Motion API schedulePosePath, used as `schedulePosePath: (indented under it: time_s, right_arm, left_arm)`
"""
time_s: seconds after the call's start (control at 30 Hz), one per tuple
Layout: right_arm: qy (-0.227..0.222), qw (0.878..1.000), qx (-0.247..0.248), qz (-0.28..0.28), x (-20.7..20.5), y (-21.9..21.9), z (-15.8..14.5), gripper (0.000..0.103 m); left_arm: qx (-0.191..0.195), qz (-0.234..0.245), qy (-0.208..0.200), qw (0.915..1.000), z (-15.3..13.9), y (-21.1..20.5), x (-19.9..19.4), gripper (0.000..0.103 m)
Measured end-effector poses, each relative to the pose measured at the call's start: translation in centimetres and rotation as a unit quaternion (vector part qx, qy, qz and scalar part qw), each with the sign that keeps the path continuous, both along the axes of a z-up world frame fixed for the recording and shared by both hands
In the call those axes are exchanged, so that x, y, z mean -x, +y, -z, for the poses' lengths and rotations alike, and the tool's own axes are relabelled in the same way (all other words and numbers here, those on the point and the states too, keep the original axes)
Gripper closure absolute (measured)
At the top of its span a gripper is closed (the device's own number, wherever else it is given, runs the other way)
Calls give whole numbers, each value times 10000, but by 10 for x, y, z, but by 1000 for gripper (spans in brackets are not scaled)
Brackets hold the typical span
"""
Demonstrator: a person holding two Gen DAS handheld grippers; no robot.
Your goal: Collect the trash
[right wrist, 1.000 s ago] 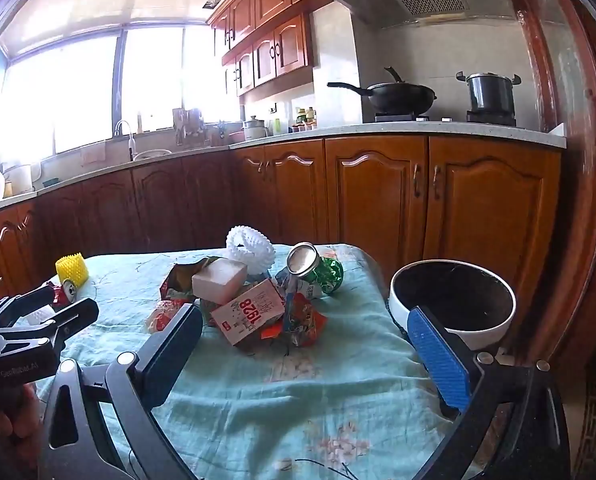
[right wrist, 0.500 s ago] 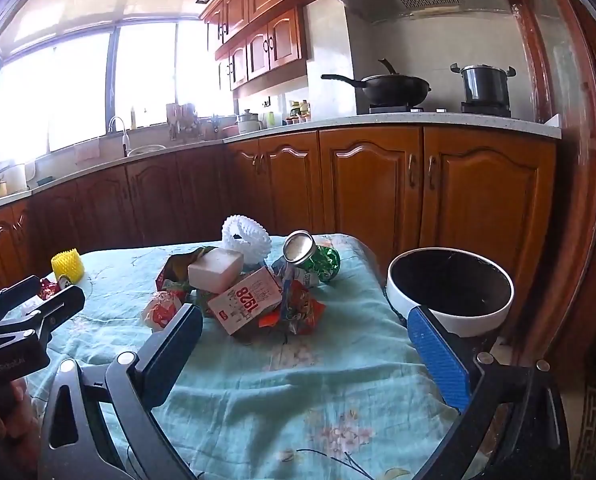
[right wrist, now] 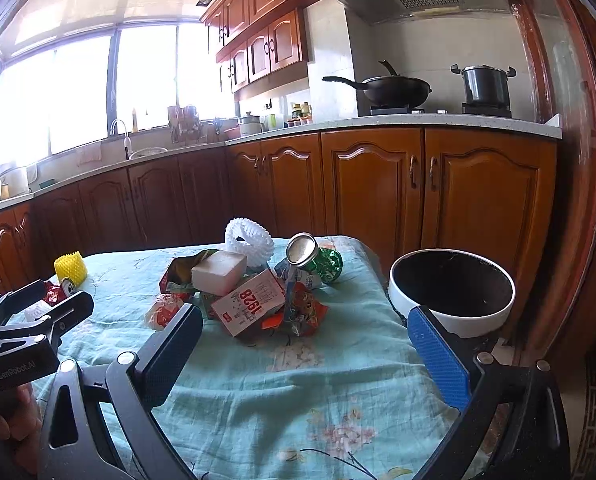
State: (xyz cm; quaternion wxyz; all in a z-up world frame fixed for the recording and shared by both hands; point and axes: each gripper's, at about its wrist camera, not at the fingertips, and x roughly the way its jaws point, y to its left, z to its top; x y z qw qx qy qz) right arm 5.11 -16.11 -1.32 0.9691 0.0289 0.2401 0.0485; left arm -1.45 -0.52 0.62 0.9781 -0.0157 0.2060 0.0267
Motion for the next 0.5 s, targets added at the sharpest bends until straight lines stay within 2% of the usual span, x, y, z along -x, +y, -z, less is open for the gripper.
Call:
schedulePosePath:
  time_s: [0.5]
  right_arm:
    - [-31, 10000, -1, -8, 1, 1, -2, 0]
  left_arm:
    - [50, -19, -82, 10000, 2, 0, 2, 1]
